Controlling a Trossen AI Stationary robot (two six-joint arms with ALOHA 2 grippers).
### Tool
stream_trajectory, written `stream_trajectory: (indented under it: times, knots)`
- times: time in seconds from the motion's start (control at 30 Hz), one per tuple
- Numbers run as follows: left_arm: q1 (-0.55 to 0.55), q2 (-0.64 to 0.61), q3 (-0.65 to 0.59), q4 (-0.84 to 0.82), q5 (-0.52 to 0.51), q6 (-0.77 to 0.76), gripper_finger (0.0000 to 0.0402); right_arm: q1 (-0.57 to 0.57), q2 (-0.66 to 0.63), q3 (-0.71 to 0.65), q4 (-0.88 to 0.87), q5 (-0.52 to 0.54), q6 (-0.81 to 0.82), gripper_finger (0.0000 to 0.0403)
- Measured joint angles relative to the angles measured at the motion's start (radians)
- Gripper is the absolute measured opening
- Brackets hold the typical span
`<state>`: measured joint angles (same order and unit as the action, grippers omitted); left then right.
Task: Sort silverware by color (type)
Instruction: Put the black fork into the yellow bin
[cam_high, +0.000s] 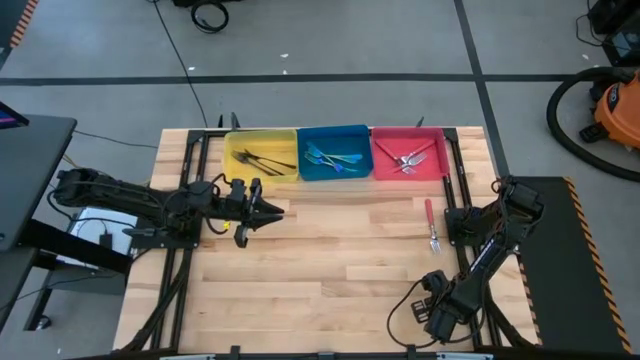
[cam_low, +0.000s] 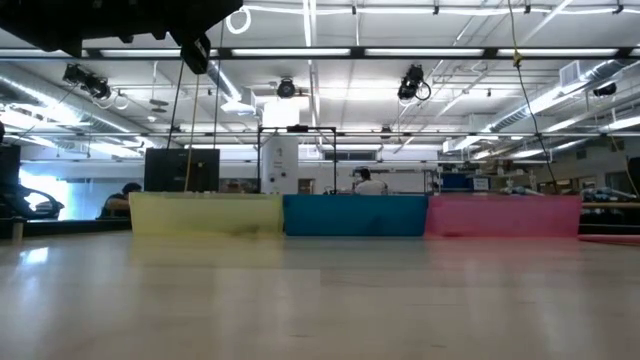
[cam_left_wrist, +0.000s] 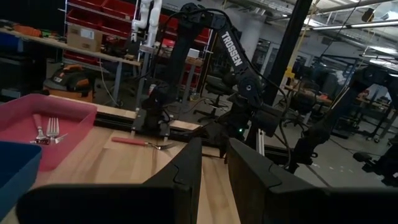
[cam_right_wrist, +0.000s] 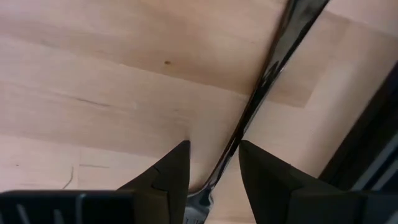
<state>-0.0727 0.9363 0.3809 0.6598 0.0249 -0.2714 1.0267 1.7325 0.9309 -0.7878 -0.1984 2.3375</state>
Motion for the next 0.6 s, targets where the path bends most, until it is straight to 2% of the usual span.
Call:
stream_trajectory:
  times: [0.3,0.6]
  knots:
    - [0.000,0.000,0.000,-0.006,0.000,-0.006,0.0078,0.001,-0.005,-0.033,0.049,-0.001,-0.007,0.0138]
    - [0.000,0.000,0.000,-0.006,0.000,-0.006,0.0078,0.002,-0.003,-0.035,0.052,-0.001,-0.025,0.0068]
